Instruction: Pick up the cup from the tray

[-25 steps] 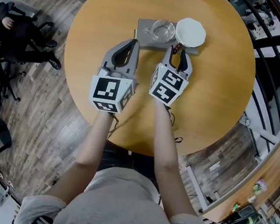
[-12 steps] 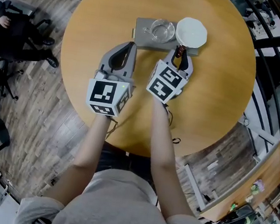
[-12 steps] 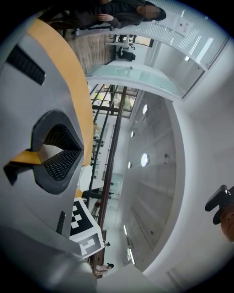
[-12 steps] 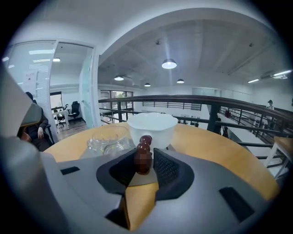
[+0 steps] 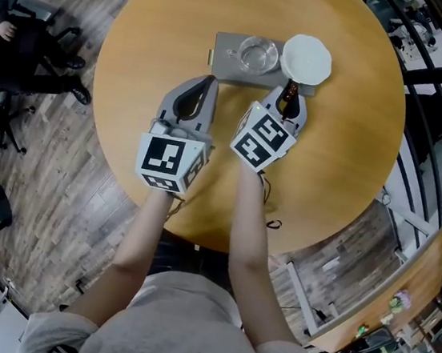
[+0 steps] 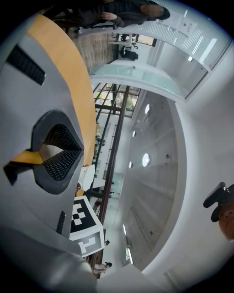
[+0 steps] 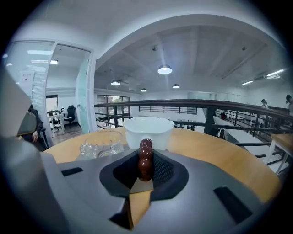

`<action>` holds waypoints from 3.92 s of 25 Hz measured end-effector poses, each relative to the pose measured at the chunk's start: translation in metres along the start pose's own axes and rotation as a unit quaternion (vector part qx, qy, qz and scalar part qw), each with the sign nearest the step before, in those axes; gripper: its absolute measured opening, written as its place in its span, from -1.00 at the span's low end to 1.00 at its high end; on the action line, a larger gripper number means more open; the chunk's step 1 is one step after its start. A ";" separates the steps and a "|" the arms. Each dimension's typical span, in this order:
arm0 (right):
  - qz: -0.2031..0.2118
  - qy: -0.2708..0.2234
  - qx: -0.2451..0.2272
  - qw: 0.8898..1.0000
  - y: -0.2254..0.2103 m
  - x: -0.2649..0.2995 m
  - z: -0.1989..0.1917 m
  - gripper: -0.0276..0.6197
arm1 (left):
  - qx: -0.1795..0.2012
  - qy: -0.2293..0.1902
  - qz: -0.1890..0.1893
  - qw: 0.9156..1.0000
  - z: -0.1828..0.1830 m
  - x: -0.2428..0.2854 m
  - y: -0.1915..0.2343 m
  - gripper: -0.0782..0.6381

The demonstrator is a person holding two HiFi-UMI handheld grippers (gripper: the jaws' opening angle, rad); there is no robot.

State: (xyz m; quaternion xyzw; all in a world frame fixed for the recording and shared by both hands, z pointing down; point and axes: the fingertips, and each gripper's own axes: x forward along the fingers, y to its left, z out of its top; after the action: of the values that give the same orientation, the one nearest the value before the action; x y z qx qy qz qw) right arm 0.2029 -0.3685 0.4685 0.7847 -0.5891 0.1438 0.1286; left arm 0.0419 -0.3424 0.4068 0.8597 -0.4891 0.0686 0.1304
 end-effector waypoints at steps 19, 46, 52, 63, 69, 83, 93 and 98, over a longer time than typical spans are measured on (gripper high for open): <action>0.044 -0.032 0.044 0.998 -0.028 -0.018 0.019 -0.82 | 0.002 -0.003 0.005 1.000 0.003 0.004 -0.001 -0.76; 0.022 0.038 0.068 0.997 -0.096 -0.087 -0.073 -0.82 | 0.012 -0.035 -0.006 0.999 0.004 -0.025 -0.038 -0.76; 0.027 0.059 0.057 0.996 -0.090 -0.083 -0.092 -0.82 | 0.012 -0.028 -0.002 1.000 -0.003 -0.030 -0.037 -0.76; 0.022 0.062 0.016 0.998 -0.083 -0.083 -0.100 -0.82 | 0.010 -0.029 0.004 1.000 -0.004 -0.036 -0.031 -0.76; 0.014 0.060 -0.021 0.998 -0.078 -0.083 -0.105 -0.82 | 0.006 -0.031 0.007 0.999 -0.005 -0.038 -0.026 -0.76; 0.002 0.098 -0.020 0.995 -0.076 -0.084 -0.120 -0.80 | 0.000 -0.032 0.009 0.999 -0.004 -0.046 -0.020 -0.76; 0.018 0.090 0.012 0.996 -0.071 -0.102 -0.108 -0.36 | -0.003 -0.046 0.010 0.999 0.008 -0.053 -0.021 -0.76; 0.008 0.020 0.018 1.000 -0.077 -0.127 -0.053 -0.36 | -0.002 -0.056 0.008 0.998 0.022 -0.057 -0.022 -0.76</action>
State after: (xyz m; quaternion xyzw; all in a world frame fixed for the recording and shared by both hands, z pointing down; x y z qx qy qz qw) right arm 0.2394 -0.2152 0.4671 0.7790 -0.5902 0.1707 0.1249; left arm 0.0311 -0.2916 0.3681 0.8582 -0.5023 0.0203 0.1035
